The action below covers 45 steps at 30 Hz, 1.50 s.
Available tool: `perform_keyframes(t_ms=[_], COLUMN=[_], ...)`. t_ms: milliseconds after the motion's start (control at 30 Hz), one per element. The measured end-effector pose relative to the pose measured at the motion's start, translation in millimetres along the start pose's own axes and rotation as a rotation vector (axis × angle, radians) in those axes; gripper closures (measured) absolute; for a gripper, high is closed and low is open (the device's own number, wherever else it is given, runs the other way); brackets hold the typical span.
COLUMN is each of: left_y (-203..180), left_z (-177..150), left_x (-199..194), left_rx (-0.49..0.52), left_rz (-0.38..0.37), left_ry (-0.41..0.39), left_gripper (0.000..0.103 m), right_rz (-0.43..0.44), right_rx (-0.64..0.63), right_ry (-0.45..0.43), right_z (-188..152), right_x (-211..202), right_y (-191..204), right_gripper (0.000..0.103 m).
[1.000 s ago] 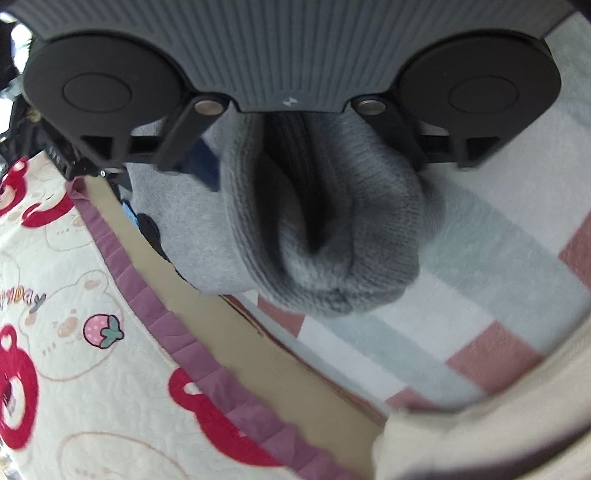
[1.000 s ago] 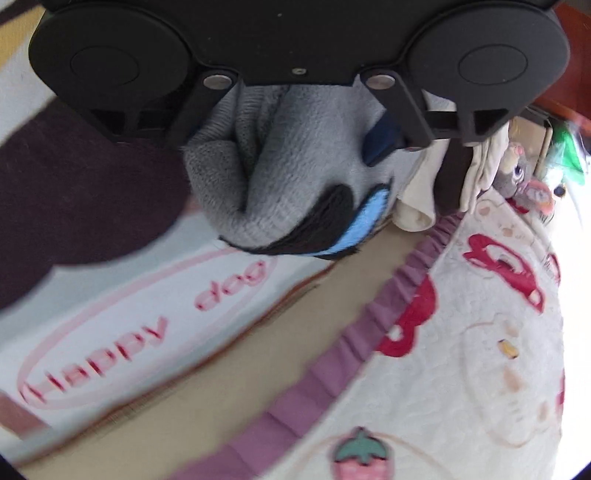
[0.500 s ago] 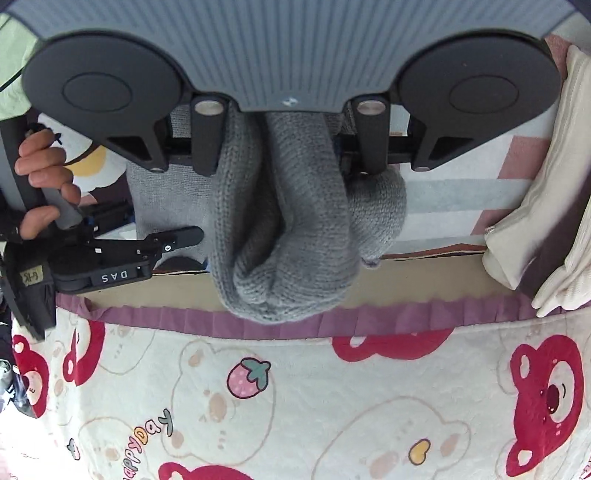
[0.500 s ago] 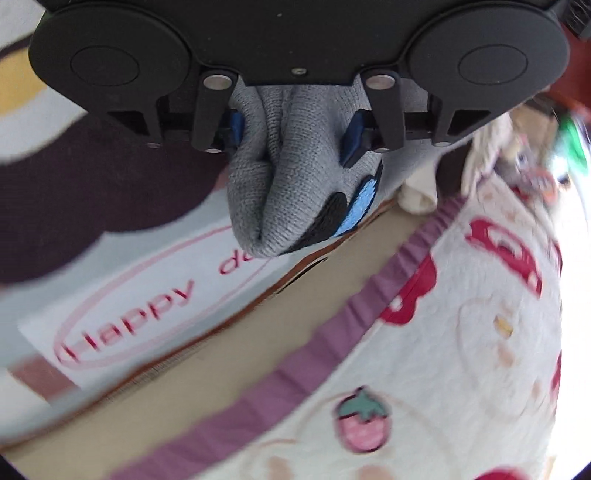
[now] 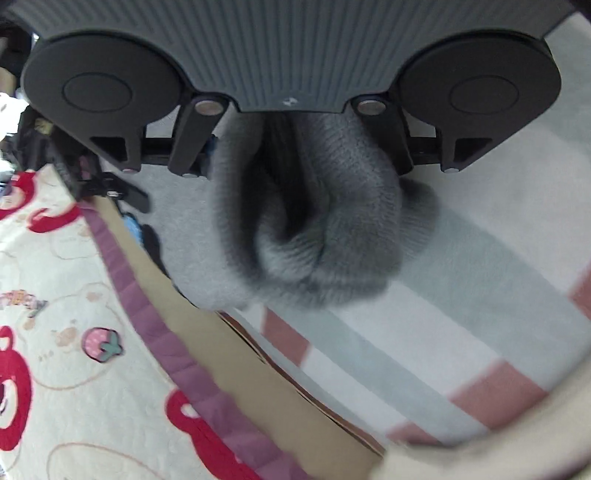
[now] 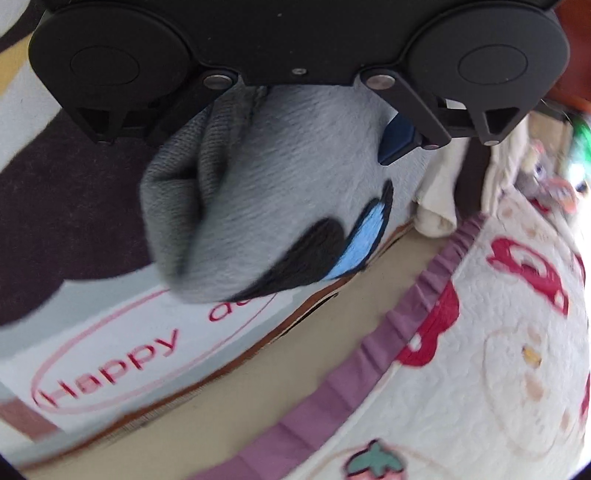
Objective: Fold clothes
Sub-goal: 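Lift the folded sweater with both grippers and carry it toward the cream clothes stack, then lower the sweater onto the cream clothes stack with both grippers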
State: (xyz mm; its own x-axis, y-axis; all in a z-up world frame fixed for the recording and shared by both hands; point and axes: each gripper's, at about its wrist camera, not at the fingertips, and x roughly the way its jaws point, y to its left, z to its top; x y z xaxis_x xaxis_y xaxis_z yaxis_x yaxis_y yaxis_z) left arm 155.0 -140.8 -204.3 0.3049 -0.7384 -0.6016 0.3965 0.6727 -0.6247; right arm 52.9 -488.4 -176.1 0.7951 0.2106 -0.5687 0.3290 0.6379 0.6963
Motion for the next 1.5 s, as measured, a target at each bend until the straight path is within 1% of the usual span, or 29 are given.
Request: perform_keyframes(t_ms=[67, 133, 200, 300, 333, 367, 533, 600, 667, 767, 867, 967, 1067, 1167, 1200, 1233, 1267, 1300, 1333, 1400, 1433, 1467, 1500], left_y=[-21.0, -41.9, -67.3, -98.2, -104.8, -108.9, -115.7, -118.9, -115.4, -96.0, -86.1, -78.5, -67.1, -46.2, -36.1, -21.1, -2.9, 22.1, 51.6, 110.6, 134.1, 153.1, 166.4], left_z=[-4.5, -9.0, -16.3, -28.2, -30.8, -31.6, -23.4, -19.9, -17.8, -12.8, -2.4, 3.3, 23.4, 64.6, 81.8, 102.0, 124.2, 142.1, 157.1, 187.1, 194.5, 191.7, 186.7], left_x=[-4.7, -9.3, -22.2, -43.6, -53.4, -64.3, -121.0, -146.4, -178.9, -229.9, -275.5, -316.2, -353.0, -377.2, -381.2, -379.4, -373.8, -361.4, -344.5, -310.9, -292.8, -275.9, -263.6], left_rx=[0.137, 0.274, 0.395, 0.546, 0.580, 0.592, 0.597, 0.575, 0.505, 0.439, 0.436, 0.442, 0.395, 0.316, 0.281, 0.244, 0.206, 0.141, 0.059, -0.105, -0.164, -0.198, -0.195], left_rz=[-0.003, -0.005, -0.002, 0.035, 0.043, 0.039, 0.026, 0.034, 0.044, 0.087, 0.191, 0.273, 0.327, 0.349, 0.346, 0.336, 0.321, 0.324, 0.337, 0.361, 0.398, 0.469, 0.538], left_ry=[-0.040, -0.080, -0.134, -0.208, -0.235, -0.260, -0.374, -0.405, -0.440, -0.494, -0.526, -0.572, -0.603, -0.649, -0.659, -0.649, -0.627, -0.592, -0.550, -0.463, -0.431, -0.406, -0.386], left_gripper=[0.063, 0.066, 0.068, 0.068, 0.068, 0.068, 0.068, 0.068, 0.068, 0.068, 0.068, 0.068, 0.068, 0.068, 0.067, 0.066, 0.063, 0.058, 0.057, 0.058, 0.059, 0.061, 0.061], right_rz=[0.003, 0.017, 0.022, 0.093, 0.116, 0.140, 0.238, 0.283, 0.338, 0.433, 0.518, 0.580, 0.632, 0.675, 0.678, 0.680, 0.686, 0.687, 0.669, 0.573, 0.523, 0.509, 0.532], right_rx=[-0.076, -0.114, -0.202, -0.219, -0.225, -0.231, -0.280, -0.307, -0.323, -0.339, -0.321, -0.322, -0.353, -0.396, -0.392, -0.373, -0.348, -0.317, -0.286, -0.166, -0.098, -0.037, -0.013], right_ry=[-0.034, -0.066, -0.082, -0.110, -0.120, -0.129, -0.176, -0.178, -0.168, -0.138, -0.051, 0.047, 0.117, 0.155, 0.166, 0.181, 0.202, 0.233, 0.263, 0.296, 0.306, 0.309, 0.312], right_z=[-1.7, -1.0, -2.1, 2.6, 4.1, 5.7, 6.0, 4.7, 2.0, -8.0, -21.0, -29.0, -30.2, -26.6, -22.5, -15.4, -5.1, 6.2, 16.6, 29.0, 31.8, 29.5, 23.3], right_x=[-6.0, -17.4, -25.9, -39.7, -44.3, -48.9, -72.4, -77.3, -76.5, -69.9, -52.8, -32.4, -13.8, 4.2, 13.2, 26.3, 47.3, 72.6, 97.2, 143.5, 162.7, 173.5, 176.0], right_y=[5.5, 16.1, 38.2, 57.4, 63.7, 70.1, 108.5, 128.0, 148.6, 184.6, 224.4, 269.8, 322.4, 380.1, 396.7, 408.7, 413.9, 415.2, 411.1, 386.6, 371.4, 354.6, 342.7], right_gripper=[0.035, 0.041, 0.042, 0.043, 0.043, 0.043, 0.043, 0.043, 0.043, 0.043, 0.043, 0.043, 0.043, 0.043, 0.043, 0.042, 0.037, 0.033, 0.028, 0.028, 0.028, 0.029, 0.030])
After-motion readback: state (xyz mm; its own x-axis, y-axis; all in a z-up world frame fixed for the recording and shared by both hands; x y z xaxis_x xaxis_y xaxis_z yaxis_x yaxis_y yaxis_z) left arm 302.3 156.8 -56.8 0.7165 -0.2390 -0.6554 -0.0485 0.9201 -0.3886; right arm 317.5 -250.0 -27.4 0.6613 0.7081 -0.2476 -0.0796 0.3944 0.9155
